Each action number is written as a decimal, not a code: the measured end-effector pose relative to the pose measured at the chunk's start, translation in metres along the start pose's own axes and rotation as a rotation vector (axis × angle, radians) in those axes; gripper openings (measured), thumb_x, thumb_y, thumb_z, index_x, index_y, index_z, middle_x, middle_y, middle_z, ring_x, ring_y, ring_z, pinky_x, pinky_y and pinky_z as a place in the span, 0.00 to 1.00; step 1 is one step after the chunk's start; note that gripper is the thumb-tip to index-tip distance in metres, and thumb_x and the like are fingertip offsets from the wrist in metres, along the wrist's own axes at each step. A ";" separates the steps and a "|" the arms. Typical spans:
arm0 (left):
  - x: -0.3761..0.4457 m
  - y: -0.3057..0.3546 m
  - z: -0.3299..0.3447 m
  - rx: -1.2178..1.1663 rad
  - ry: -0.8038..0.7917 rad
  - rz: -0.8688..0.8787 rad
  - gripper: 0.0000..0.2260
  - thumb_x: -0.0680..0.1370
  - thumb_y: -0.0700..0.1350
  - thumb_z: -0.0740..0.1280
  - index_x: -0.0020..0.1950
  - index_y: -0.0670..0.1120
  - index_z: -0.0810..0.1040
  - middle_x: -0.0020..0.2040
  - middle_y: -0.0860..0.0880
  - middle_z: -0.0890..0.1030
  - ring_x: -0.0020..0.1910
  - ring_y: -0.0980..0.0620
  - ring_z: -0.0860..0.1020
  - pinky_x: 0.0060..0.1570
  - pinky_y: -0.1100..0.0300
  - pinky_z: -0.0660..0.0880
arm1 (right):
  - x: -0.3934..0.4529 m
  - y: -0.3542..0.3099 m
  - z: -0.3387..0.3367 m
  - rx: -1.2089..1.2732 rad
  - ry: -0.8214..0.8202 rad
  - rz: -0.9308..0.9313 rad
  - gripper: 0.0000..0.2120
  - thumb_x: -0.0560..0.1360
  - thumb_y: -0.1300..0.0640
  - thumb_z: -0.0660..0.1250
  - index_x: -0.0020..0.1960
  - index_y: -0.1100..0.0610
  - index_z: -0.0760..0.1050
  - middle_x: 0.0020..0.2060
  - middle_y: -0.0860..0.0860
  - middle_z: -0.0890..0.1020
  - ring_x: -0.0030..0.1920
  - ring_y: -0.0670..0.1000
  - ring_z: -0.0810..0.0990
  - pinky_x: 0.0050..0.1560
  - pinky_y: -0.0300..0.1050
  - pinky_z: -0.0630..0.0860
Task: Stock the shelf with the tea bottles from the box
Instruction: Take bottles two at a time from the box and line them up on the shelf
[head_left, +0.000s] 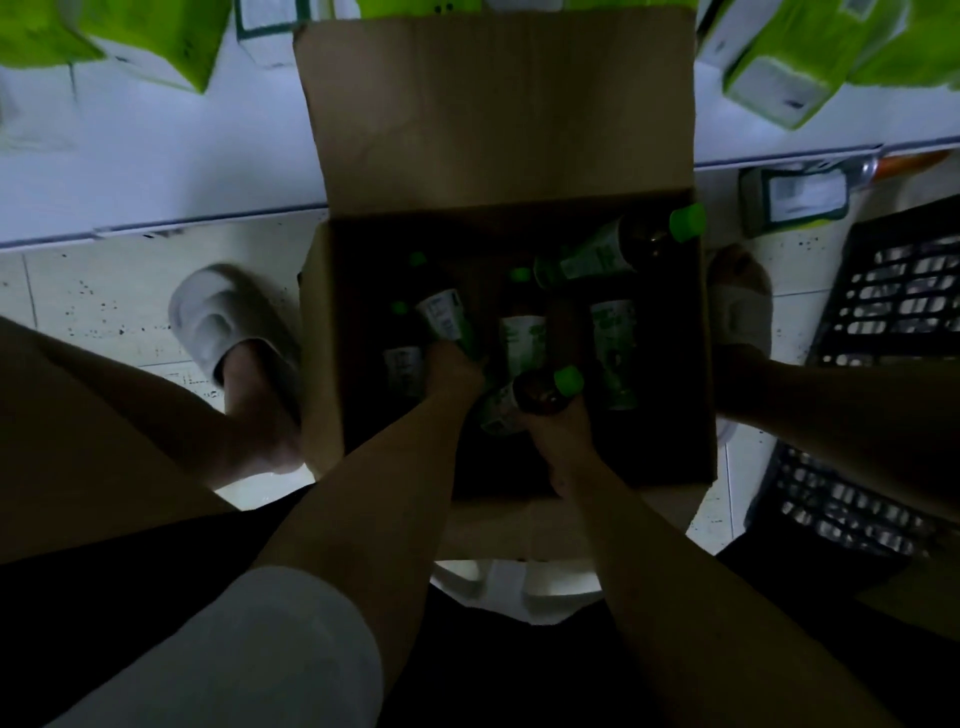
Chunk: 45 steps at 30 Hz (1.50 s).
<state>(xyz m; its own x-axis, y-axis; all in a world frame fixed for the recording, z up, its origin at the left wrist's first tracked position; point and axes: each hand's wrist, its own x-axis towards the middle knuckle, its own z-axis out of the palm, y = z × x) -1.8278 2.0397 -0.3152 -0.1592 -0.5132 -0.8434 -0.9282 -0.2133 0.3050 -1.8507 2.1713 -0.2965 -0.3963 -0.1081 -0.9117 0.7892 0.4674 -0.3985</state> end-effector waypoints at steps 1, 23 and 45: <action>-0.001 0.000 -0.001 0.007 0.013 -0.007 0.12 0.80 0.44 0.63 0.60 0.40 0.75 0.56 0.42 0.78 0.56 0.44 0.77 0.50 0.56 0.73 | -0.002 -0.001 -0.002 0.005 0.013 -0.013 0.41 0.69 0.64 0.76 0.76 0.56 0.60 0.70 0.55 0.71 0.68 0.58 0.71 0.62 0.48 0.69; -0.085 -0.044 -0.124 -0.404 -0.341 0.212 0.31 0.65 0.38 0.77 0.66 0.46 0.71 0.61 0.44 0.78 0.60 0.43 0.77 0.60 0.46 0.74 | -0.089 -0.090 -0.015 0.032 -0.240 -0.287 0.29 0.65 0.56 0.78 0.63 0.53 0.72 0.58 0.51 0.80 0.60 0.54 0.77 0.65 0.56 0.72; -0.173 0.005 -0.163 -0.721 -0.626 0.502 0.38 0.61 0.66 0.75 0.66 0.49 0.76 0.64 0.41 0.79 0.64 0.41 0.76 0.69 0.39 0.64 | -0.172 -0.128 0.006 0.186 -0.478 -0.429 0.40 0.58 0.32 0.75 0.64 0.53 0.77 0.58 0.56 0.83 0.59 0.58 0.82 0.64 0.61 0.74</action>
<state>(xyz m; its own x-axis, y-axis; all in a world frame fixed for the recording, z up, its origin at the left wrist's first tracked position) -1.7502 1.9914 -0.0957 -0.8003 -0.2061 -0.5631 -0.3243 -0.6411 0.6956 -1.8803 2.1245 -0.0894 -0.4751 -0.6479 -0.5954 0.6926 0.1420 -0.7072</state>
